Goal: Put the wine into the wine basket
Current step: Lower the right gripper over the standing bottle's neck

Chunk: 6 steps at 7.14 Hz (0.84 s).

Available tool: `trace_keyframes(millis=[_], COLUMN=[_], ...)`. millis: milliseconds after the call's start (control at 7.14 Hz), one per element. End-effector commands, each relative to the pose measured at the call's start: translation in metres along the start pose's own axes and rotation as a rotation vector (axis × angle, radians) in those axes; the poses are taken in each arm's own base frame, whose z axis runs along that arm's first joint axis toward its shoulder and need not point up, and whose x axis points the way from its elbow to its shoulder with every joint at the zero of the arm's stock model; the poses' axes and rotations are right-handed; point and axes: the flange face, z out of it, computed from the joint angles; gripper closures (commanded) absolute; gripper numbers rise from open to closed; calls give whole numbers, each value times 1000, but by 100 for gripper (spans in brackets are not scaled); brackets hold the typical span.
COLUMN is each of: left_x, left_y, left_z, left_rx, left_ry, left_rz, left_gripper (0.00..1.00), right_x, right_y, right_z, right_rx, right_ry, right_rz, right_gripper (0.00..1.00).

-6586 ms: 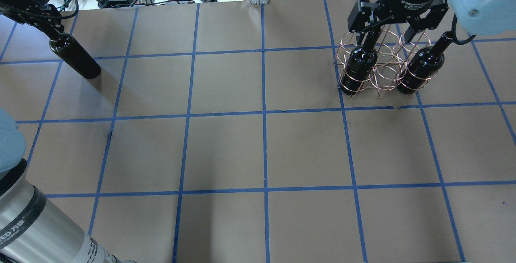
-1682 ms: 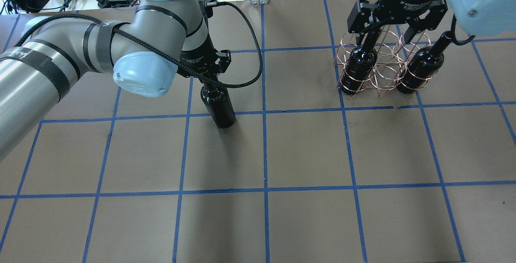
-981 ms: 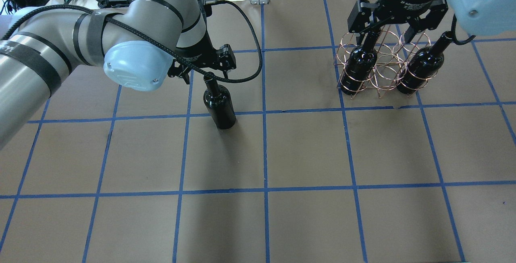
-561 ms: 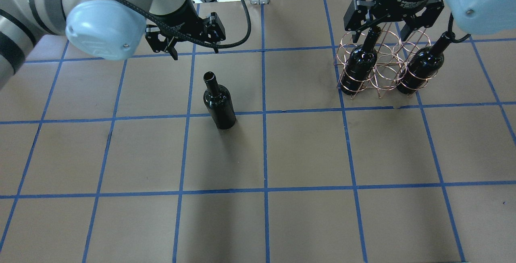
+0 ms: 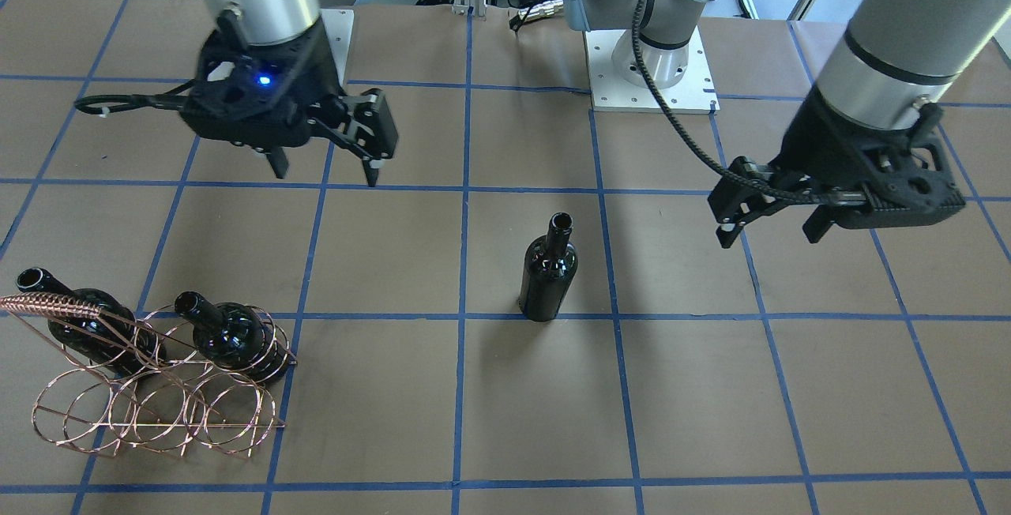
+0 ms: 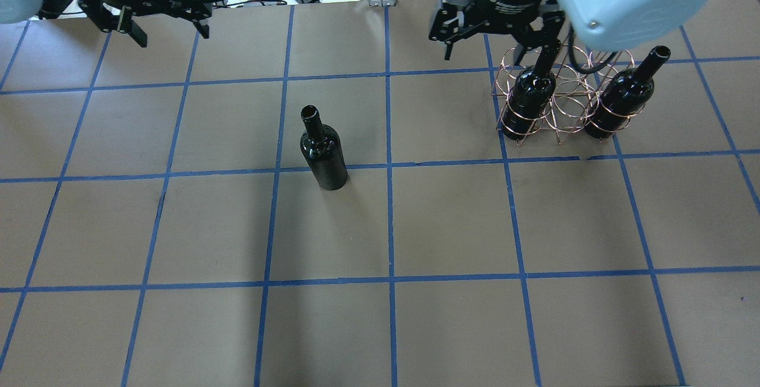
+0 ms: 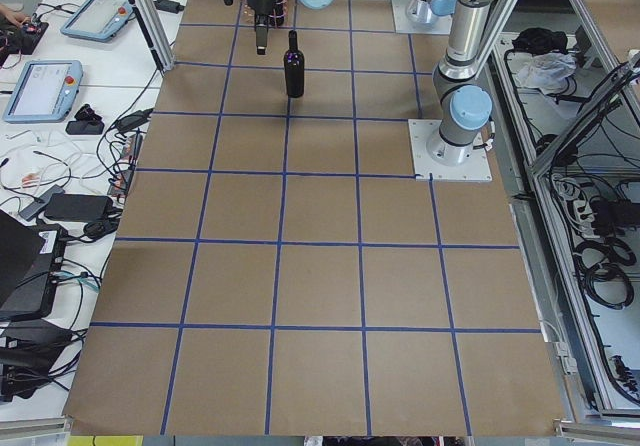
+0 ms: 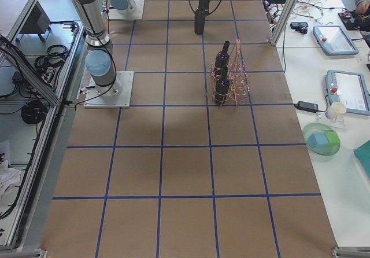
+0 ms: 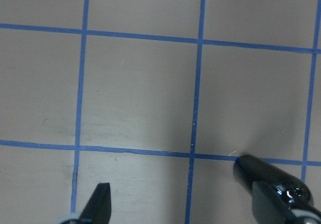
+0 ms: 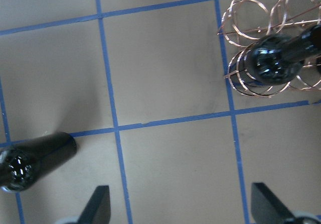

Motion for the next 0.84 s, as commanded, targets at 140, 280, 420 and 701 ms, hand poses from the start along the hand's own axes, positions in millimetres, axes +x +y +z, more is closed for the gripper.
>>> trace_keyframes(millis=[140,280,420,701], left_x=[-43,-44,-40,-14], left_y=[-1,4,11,18], left_z=[-3,-4,2,5], left_rx=[-2,-10,-25,-26], left_ry=[-39,-62,-60,-30], left_rz=[-21,-21,-13,26], left_gripper=[0,0,0,0], right_x=[-107,-137,-168,-182], right_y=[33,48,63,60], right_z=[37,55,75,79], right_rx=[-5,-12,-31,-28], right_ry=[-18,-28,-14,-17], right_rz=[137,185,200,195], right_gripper=[0,0,0,0])
